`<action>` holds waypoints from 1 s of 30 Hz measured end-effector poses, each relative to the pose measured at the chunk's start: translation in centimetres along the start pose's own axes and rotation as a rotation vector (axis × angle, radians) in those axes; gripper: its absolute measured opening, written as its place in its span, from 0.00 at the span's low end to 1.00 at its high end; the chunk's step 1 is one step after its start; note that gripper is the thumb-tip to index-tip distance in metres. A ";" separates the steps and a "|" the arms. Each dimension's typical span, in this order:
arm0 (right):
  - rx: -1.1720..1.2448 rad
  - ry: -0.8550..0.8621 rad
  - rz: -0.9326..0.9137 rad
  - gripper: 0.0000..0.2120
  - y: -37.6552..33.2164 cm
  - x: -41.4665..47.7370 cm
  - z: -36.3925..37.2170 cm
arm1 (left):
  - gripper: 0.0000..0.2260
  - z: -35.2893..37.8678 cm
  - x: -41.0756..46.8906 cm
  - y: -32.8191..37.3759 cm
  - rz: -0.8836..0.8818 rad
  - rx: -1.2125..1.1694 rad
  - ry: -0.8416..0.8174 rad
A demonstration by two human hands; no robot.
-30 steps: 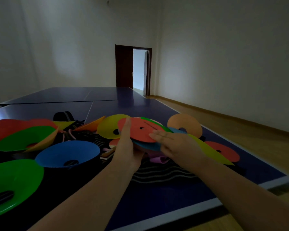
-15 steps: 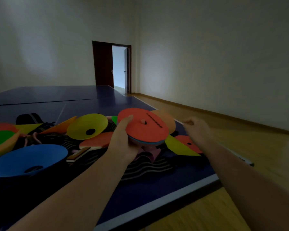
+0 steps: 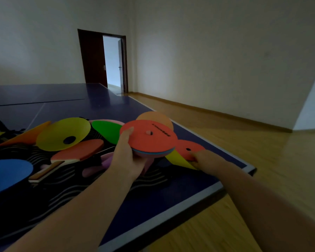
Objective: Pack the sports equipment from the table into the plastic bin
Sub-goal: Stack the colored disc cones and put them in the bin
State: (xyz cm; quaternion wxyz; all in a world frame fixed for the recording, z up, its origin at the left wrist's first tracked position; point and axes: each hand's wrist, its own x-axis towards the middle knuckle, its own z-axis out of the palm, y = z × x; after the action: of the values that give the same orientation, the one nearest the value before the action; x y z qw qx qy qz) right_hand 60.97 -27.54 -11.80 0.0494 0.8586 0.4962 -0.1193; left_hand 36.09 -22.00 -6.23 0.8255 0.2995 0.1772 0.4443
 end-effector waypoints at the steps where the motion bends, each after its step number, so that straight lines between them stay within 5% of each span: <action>1: -0.041 -0.018 0.003 0.24 -0.1 0.0 0.0 | 0.18 -0.1 0.1 0.0 0.003 0.004 0.003; 5: -0.133 0.130 -0.020 0.13 1.2 1.8 1.3 | 0.17 -0.4 0.4 -0.3 0.002 0.016 0.010; 9: -0.060 0.195 0.023 0.17 0.8 1.8 0.9 | 0.12 -0.7 0.3 -0.6 0.004 0.021 0.017; 13: 0.266 0.745 -0.007 0.08 0.4 -0.4 -0.4 | 0.08 -0.9 0.1 -0.6 -0.027 0.050 0.000; 16: 0.471 0.979 -0.084 0.09 -2.2 -2.0 -2.8 | 0.13 -0.9 0.2 -0.5 -0.022 0.081 0.005; 21: 0.105 1.167 -0.403 0.08 -7.1 -4.5 -4.9 | 0.26 -0.9 1.0 -0.1 -0.011 0.155 0.023; 23: -0.197 1.280 -0.616 0.16 -8.2 -4.5 -3.8 | 0.29 -1.0 1.3 0.1 0.007 0.159 0.009; 26: -0.242 1.279 -0.898 0.21 -9.0 -3.9 -2.4 | 0.33 -1.4 1.4 0.4 0.016 0.137 -0.010; 30: -0.313 1.335 -1.034 0.22 -8.3 -3.7 -1.9 | 0.23 -2.4 1.6 1.2 -0.014 0.130 -0.018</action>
State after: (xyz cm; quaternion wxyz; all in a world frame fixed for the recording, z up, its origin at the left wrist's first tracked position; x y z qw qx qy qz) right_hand 52.31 -26.11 -8.77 -0.1956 0.3983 0.7612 0.4730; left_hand 34.85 -19.36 -7.32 0.8090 0.3553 0.2003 0.4232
